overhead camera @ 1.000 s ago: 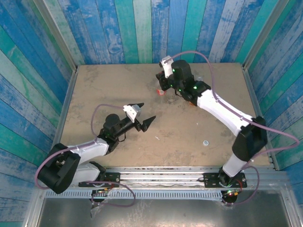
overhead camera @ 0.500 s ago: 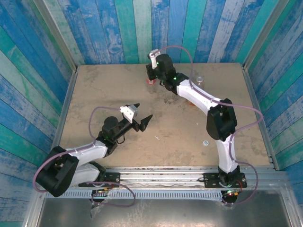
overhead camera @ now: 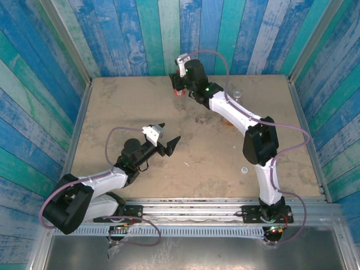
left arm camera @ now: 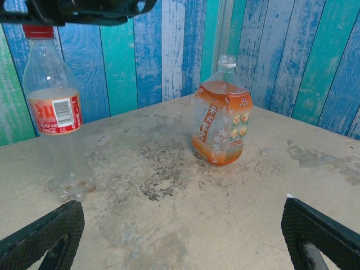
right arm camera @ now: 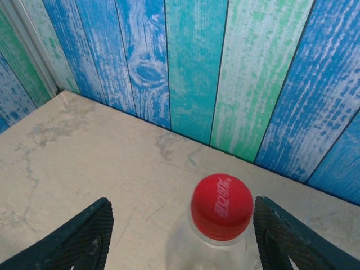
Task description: Screw on the bottle caps
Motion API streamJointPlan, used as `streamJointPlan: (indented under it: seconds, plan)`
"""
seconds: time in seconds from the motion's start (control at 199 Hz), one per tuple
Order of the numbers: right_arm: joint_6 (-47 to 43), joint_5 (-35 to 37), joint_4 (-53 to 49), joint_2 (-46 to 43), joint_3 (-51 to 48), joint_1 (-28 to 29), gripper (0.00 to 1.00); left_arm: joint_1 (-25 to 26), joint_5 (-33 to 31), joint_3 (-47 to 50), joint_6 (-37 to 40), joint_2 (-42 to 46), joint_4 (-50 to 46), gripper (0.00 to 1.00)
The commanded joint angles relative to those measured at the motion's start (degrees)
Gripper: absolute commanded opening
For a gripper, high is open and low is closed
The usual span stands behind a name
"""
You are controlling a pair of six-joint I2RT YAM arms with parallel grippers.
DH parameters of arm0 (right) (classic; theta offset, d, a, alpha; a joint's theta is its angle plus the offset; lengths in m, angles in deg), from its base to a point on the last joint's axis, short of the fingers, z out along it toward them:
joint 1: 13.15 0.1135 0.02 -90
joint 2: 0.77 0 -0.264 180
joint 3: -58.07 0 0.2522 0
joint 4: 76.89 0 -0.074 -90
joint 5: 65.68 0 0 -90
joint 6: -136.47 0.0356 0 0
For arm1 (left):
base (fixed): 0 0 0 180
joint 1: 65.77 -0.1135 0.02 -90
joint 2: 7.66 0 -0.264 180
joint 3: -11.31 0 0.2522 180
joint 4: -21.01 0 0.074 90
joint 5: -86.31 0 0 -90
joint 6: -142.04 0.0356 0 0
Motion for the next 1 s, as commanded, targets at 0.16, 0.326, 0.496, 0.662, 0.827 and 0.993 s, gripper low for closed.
streamJointPlan:
  seconds: [0.16, 0.326, 0.496, 0.662, 0.827, 0.993]
  plan:
    - [-1.10, 0.01, -1.81, -3.42, -0.58, -0.57, 0.78, -0.20, 0.34, -0.93, 1.48, -1.26, 0.62, 0.94]
    - [-0.47, 1.75, -1.25, -9.25, -6.56, -0.77, 0.81, -0.20, 2.92, -1.87, 1.49, -3.31, 2.79, 0.94]
    - [-0.81, 4.90, 0.67, -17.09, -15.77, -0.77, 0.85, -0.12, 4.44, -4.62, -0.39, -7.80, 4.64, 0.94]
    - [-0.89, 10.19, 0.37, -26.66, -25.06, -0.79, 0.88, -0.11, 6.65, -7.87, -1.49, -12.76, 6.26, 0.94]
    - [-0.17, 13.81, -2.02, -36.64, -34.60, -3.97, 0.99, 0.79, 8.33, -11.86, -1.98, -16.93, 7.18, 0.94]
    - [4.48, 21.09, -3.74, -43.03, -43.29, -6.19, 1.00, 2.49, 9.43, -14.83, -1.03, -19.95, 7.19, 0.94]
